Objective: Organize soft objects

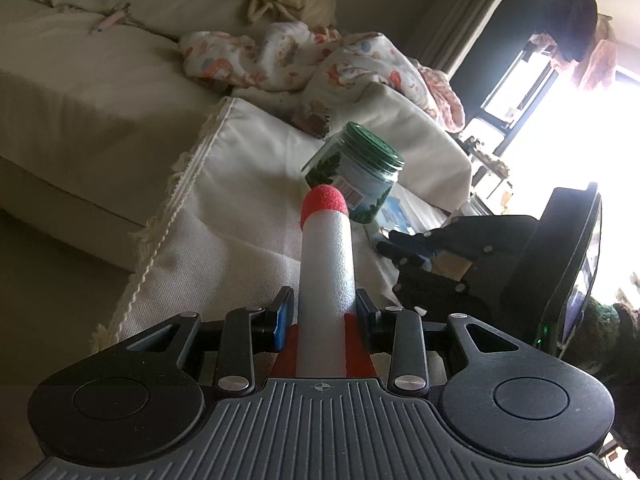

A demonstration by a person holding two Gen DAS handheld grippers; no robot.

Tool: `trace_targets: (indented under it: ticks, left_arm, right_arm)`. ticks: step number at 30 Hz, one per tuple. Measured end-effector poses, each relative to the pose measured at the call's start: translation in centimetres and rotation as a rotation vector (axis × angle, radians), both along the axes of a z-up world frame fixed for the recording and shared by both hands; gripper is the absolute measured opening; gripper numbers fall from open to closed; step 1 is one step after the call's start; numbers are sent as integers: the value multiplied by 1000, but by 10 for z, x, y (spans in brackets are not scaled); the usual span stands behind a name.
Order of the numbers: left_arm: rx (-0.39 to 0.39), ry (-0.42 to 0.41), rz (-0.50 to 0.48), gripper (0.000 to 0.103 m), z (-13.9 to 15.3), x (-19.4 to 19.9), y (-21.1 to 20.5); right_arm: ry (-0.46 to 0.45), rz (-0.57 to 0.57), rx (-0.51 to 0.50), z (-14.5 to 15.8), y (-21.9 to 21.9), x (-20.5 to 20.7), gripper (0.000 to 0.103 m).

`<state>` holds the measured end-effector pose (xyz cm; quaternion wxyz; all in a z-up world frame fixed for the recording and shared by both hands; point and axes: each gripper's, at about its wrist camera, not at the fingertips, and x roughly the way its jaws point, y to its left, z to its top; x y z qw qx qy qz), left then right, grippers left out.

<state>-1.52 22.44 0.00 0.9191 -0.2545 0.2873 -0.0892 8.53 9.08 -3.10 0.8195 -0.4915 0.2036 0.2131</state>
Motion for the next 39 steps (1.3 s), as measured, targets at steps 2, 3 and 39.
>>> trace_targets:
  ticks: [2,3,39]
  left_arm:
    - [-1,0,0,36,0,0,0]
    - [-2,0,0,36,0,0,0]
    - [364,91,-91,37,21,-4,-77]
  right_arm:
    - [3,-17,35,3,-2,-4,4]
    - [-4,-27,48,4,-5,-8,4]
    - [392,-479,744,30,-184,-133,100]
